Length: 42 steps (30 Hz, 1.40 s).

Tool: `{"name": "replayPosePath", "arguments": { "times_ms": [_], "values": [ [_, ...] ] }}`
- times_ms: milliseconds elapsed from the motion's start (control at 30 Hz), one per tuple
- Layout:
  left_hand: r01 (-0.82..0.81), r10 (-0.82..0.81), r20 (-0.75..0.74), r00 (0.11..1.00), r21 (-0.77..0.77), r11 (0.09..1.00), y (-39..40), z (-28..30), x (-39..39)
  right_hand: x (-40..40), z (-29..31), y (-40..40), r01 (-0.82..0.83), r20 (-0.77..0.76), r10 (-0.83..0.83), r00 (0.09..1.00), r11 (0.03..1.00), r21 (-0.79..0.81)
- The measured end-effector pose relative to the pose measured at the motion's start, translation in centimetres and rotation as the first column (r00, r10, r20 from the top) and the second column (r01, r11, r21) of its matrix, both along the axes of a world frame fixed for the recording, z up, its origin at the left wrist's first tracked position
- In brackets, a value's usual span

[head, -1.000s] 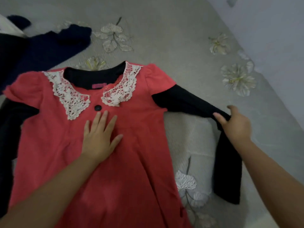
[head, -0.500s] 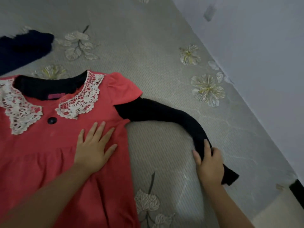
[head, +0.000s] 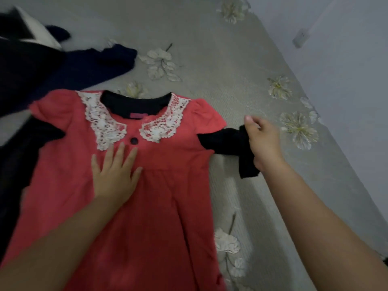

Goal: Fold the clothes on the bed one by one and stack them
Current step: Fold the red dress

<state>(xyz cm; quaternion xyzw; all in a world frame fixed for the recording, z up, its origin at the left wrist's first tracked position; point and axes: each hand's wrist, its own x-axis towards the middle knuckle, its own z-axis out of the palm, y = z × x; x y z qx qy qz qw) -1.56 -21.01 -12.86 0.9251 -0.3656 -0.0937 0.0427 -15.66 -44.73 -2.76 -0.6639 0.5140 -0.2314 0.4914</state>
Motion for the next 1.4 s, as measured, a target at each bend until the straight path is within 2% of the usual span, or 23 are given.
{"name": "replayPosePath", "arguments": {
  "times_ms": [67,133,167,200,233,267,300,367,433,467,500,567,667,800,967,1033,1133,1200,1267,1367,1400],
  "values": [
    [-0.093,0.093,-0.007,0.996,-0.019,0.996,4.1,0.8,2.2,5.2,0.5,3.0,-0.053,0.072,0.048,0.996,0.996,0.078],
    [-0.172,0.172,-0.008,0.985,-0.023,0.985,8.2,1.7,4.2,10.3,1.0,6.9,-0.171,0.100,0.161,0.982,0.980,0.104],
    [-0.205,0.205,0.001,0.979,-0.023,0.979,10.2,2.0,5.1,12.5,1.0,9.0,-0.252,0.135,0.231,0.964,0.952,0.174],
    [-0.235,0.235,0.008,0.972,-0.026,0.972,12.1,2.3,6.0,14.5,0.9,11.1,-0.330,0.193,0.280,0.940,0.889,0.318],
    [-0.262,0.262,0.008,0.965,-0.022,0.965,13.6,2.7,6.8,16.0,0.8,13.1,-0.398,0.240,0.319,0.917,0.783,0.478],
    [-0.282,0.282,0.004,0.959,-0.015,0.959,14.9,2.9,7.5,17.1,0.1,14.7,-0.428,0.262,0.339,0.904,0.689,0.585],
    [-0.290,0.290,-0.004,0.957,-0.012,0.957,15.9,3.0,8.2,17.5,-0.8,15.8,-0.430,0.236,0.367,0.900,0.654,0.623],
    [-0.258,0.258,-0.025,0.966,-0.011,0.966,16.6,2.8,9.1,17.4,-2.5,16.5,-0.390,0.078,0.422,0.903,0.732,0.558],
    [-0.201,0.199,-0.042,0.979,-0.043,0.979,15.8,2.2,9.5,15.7,-3.9,15.8,-0.426,-0.144,0.493,0.858,0.839,0.338],
    [-0.173,0.169,-0.053,0.984,-0.081,0.982,14.9,2.0,9.6,14.5,-4.4,14.9,-0.469,-0.263,0.504,0.823,0.863,0.187],
    [-0.144,0.137,-0.062,0.989,-0.125,0.982,13.7,1.6,9.6,13.1,-5.0,13.7,-0.498,-0.355,0.475,0.805,0.867,0.033],
    [-0.075,0.064,-0.059,0.996,-0.219,0.973,11.0,0.7,9.8,10.2,-5.6,10.9,-0.476,-0.418,0.366,0.831,0.858,-0.195],
    [0.056,-0.063,-0.015,0.998,-0.274,0.960,6.3,-0.3,10.7,6.7,-6.8,6.2,-0.465,-0.482,0.262,0.836,0.804,-0.370],
    [0.173,-0.167,0.046,0.985,-0.173,0.970,1.7,-1.6,13.0,5.4,-8.7,-0.2,-0.552,-0.630,0.258,0.732,0.767,-0.328],
    [0.312,-0.293,0.200,0.935,-0.073,0.947,0.2,-3.5,16.1,6.3,-9.2,-3.3,-0.665,-0.625,0.438,0.647,0.724,-0.181],
    [0.331,-0.317,0.157,0.936,-0.075,0.941,-0.2,-2.8,16.6,6.6,-9.7,-3.8,-0.638,-0.594,0.430,0.680,0.746,-0.190],
    [0.389,-0.382,0.083,0.921,-0.112,0.914,-1.0,-1.1,17.2,8.0,-9.4,-5.0,-0.522,-0.418,0.426,0.803,0.840,-0.146],
    [0.281,-0.295,-0.036,0.955,-0.212,0.936,-1.4,0.0,17.1,8.9,-8.5,-6.4,-0.584,-0.383,0.530,0.757,0.811,-0.032],
    [0.118,-0.160,-0.146,0.976,-0.264,0.957,-0.9,1.3,17.0,9.7,-7.1,-7.6,-0.683,-0.393,0.665,0.635,0.721,0.115],
    [0.084,-0.137,-0.186,0.973,-0.268,0.960,0.5,3.3,17.2,10.6,-5.5,-8.8,-0.715,-0.354,0.746,0.564,0.655,0.244],
    [0.071,-0.116,-0.213,0.970,-0.208,0.976,0.9,3.7,17.4,11.0,-5.3,-9.1,-0.725,-0.379,0.751,0.541,0.645,0.243]
  ]
}}
